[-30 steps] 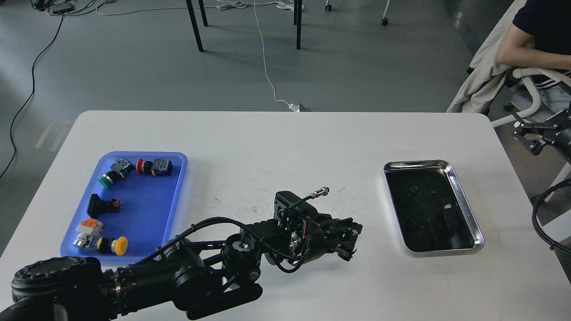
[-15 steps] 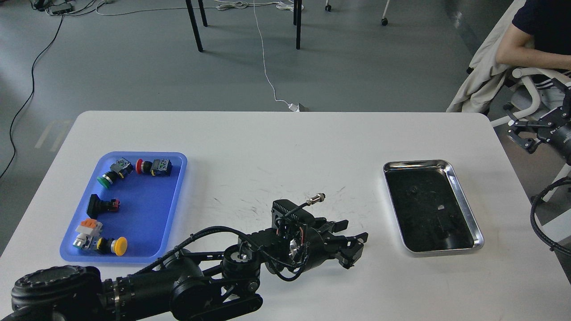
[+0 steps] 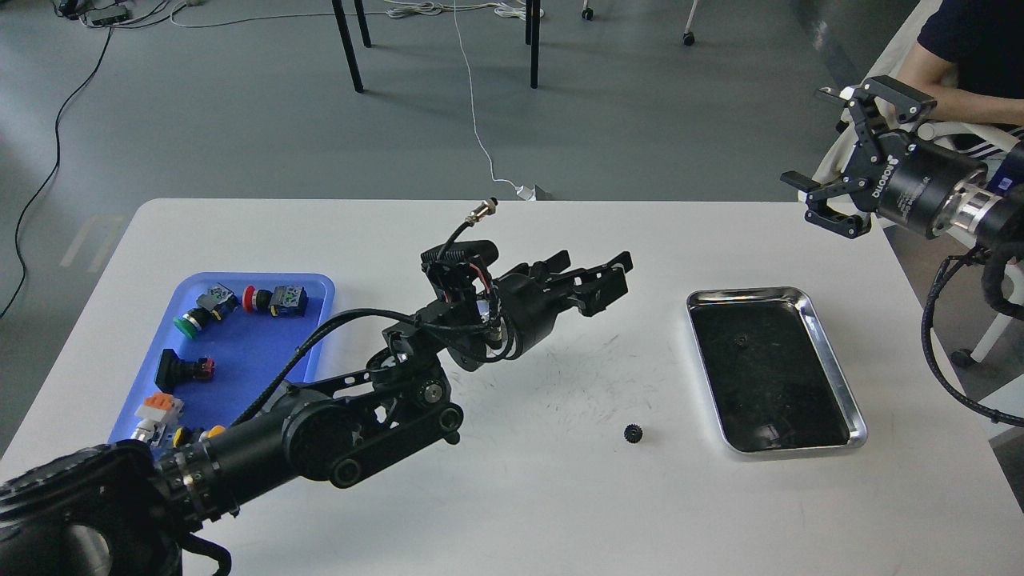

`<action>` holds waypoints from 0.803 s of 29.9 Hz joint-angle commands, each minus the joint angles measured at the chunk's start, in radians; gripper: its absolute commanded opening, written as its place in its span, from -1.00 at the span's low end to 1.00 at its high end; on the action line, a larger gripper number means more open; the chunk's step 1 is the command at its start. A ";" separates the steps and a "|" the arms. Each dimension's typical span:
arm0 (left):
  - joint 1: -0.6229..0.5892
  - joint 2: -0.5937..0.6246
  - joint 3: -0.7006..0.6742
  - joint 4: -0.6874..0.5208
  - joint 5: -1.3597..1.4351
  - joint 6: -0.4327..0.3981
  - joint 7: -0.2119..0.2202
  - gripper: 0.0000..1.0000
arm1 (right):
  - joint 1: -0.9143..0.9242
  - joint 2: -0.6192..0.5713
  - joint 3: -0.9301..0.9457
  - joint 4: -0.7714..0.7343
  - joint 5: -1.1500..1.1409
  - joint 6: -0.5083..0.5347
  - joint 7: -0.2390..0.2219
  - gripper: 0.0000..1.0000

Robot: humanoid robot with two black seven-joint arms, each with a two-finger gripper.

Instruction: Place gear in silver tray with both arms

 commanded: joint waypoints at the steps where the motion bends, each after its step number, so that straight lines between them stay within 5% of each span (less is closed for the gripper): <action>1: -0.036 0.148 -0.015 -0.028 -0.167 0.000 -0.006 0.95 | 0.032 0.000 -0.013 0.107 -0.141 0.000 -0.048 0.98; 12: -0.067 0.450 -0.128 -0.031 -0.548 -0.002 -0.033 0.95 | 0.494 0.059 -0.660 0.391 -0.431 0.000 -0.058 0.98; 18: -0.067 0.498 -0.136 -0.051 -0.518 0.001 -0.065 0.95 | 0.657 0.146 -0.919 0.491 -0.486 0.000 -0.098 0.98; 24: -0.064 0.498 -0.140 -0.061 -0.515 0.009 -0.081 0.95 | 0.692 0.310 -1.070 0.439 -0.538 0.000 -0.103 0.98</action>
